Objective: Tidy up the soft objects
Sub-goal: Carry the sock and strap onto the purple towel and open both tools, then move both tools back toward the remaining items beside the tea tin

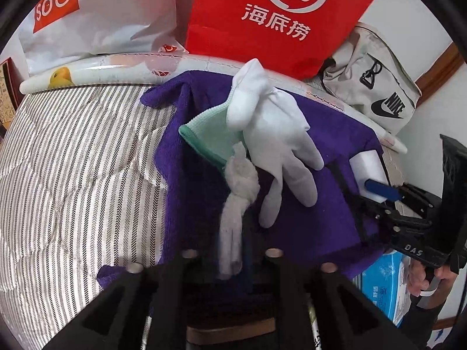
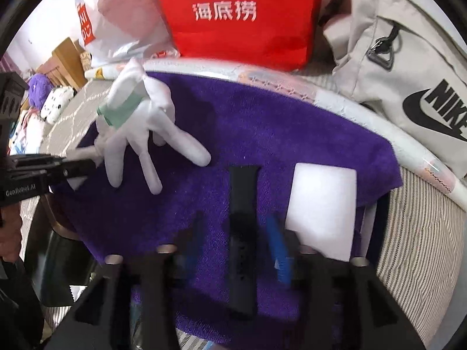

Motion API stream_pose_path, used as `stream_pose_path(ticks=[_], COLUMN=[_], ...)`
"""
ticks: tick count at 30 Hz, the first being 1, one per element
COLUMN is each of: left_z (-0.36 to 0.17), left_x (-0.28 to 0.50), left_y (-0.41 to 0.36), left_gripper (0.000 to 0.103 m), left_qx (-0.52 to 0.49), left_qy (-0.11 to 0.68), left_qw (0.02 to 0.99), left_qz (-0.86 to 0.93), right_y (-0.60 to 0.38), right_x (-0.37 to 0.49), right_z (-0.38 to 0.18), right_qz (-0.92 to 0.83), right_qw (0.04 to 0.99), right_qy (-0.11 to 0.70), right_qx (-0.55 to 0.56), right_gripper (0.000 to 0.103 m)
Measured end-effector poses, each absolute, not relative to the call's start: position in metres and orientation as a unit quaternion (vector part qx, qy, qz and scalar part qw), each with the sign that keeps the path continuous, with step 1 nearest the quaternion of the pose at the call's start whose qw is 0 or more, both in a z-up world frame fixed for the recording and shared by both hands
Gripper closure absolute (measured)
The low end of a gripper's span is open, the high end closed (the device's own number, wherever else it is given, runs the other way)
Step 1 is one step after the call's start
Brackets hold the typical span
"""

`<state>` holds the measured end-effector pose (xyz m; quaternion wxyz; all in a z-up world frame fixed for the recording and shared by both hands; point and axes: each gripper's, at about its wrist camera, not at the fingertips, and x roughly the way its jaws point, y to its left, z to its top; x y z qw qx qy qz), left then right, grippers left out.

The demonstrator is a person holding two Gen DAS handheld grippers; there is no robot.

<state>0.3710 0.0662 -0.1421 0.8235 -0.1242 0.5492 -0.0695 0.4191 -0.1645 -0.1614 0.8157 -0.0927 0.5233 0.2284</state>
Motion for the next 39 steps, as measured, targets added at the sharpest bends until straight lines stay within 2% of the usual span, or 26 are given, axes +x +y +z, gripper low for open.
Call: stream_pose_path(ticks=[3, 13, 17, 22, 26, 30, 39], left_z=[-0.134, -0.099, -0.080, -0.068, -0.065, -0.072, -0.098], left_x=[0.364, 0.327, 0.298, 0.268, 0.239, 0.210, 0.160], left_y=[0.063, 0.066, 0.071, 0.069, 0.060, 0.059, 0.081], left_gripper=[0.076, 0.076, 0.076, 0.076, 0.076, 0.076, 0.074], left_qx=[-0.116, -0.107, -0.118, -0.123, -0.098, -0.094, -0.089], left_qy=[0.540, 0.500, 0.464, 0.460, 0.456, 0.458, 0.457], left_qw=[0.830, 0.857, 0.875, 0.874, 0.880, 0.880, 0.883], left_qz=[-0.073, -0.060, -0.069, -0.096, -0.090, -0.086, -0.053], right_y=[-0.170, -0.188, -0.197, -0.208, -0.209, -0.196, -0.138], right_x=[0.415, 0.386, 0.359, 0.320, 0.288, 0.259, 0.240], right_z=[-0.151, -0.126, -0.112, -0.097, -0.091, -0.094, -0.132], right_qz=[0.228, 0.209, 0.199, 0.202, 0.219, 0.237, 0.279], right_qw=[0.823, 0.835, 0.853, 0.868, 0.868, 0.865, 0.838], right_qy=[0.514, 0.507, 0.480, 0.453, 0.445, 0.441, 0.463], right_qx=[-0.078, -0.041, -0.034, -0.020, -0.010, -0.020, -0.073], right_gripper=[0.048, 0.048, 0.048, 0.048, 0.048, 0.036, 0.035])
